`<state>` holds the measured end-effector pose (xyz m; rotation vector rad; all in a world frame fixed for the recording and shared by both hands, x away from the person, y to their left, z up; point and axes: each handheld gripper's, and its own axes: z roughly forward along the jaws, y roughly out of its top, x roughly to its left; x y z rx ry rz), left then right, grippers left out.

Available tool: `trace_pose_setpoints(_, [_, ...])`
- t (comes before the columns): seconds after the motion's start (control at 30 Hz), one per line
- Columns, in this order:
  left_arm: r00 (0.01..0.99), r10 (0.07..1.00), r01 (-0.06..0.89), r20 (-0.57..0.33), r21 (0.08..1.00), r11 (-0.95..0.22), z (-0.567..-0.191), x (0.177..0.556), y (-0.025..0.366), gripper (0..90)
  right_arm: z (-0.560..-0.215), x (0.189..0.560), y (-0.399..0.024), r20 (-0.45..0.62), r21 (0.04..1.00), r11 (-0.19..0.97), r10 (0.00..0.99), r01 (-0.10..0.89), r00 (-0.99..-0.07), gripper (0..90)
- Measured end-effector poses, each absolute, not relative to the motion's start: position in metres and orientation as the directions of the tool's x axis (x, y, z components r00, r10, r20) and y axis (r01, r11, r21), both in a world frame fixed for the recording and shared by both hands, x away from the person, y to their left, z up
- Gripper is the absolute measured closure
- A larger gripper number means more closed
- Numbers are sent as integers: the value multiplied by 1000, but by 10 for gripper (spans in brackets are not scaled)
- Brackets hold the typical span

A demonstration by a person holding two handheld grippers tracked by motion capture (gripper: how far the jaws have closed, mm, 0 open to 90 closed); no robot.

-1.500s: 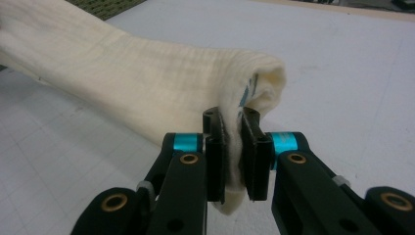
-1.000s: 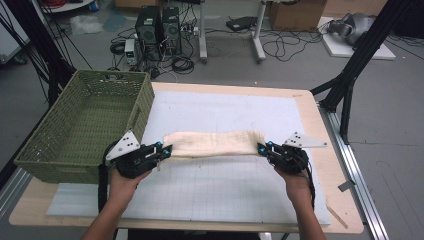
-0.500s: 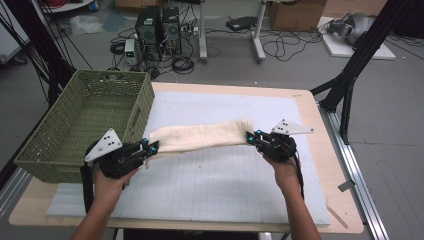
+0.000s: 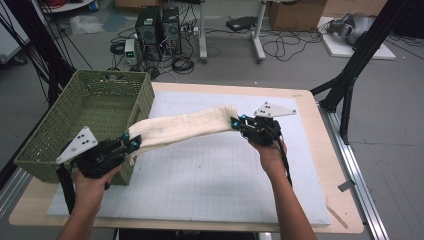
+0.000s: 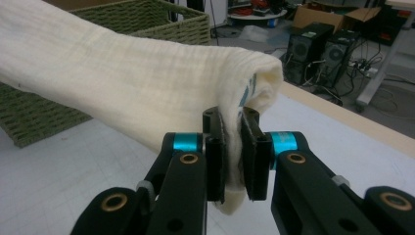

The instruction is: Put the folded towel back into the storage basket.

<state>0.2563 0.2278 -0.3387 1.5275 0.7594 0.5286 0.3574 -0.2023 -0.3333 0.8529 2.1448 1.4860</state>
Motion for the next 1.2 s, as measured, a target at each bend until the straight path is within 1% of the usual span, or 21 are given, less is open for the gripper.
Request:
trace_pose_setpoints(0.27, [647,755,142,-108,990,20,-335,249,243,811,-323,371,-181,24,937,248,657,246,-754,819])
trace_pose_setpoints(0.6, [611,784,125,-111,991,43,-331,239,263,811,-304,388,-150,-12,945,262,627,197,-779,818])
trace_pose_setpoints(0.8, [588,802,110,-105,993,49,-328,234,273,812,-291,400,-129,-37,946,276,614,171,-788,819])
trace_pose_setpoints(1.03, [560,824,95,-79,995,31,-326,230,282,811,-278,418,-101,-56,944,291,605,154,-794,818])
trace_pose_setpoints(1.13, [551,831,90,-80,995,36,-325,227,288,811,-272,427,-84,-64,941,302,597,150,-800,819])
trace_pose_setpoints(1.2, [543,836,86,-82,995,42,-325,226,292,811,-271,428,-80,-65,943,300,596,146,-801,818])
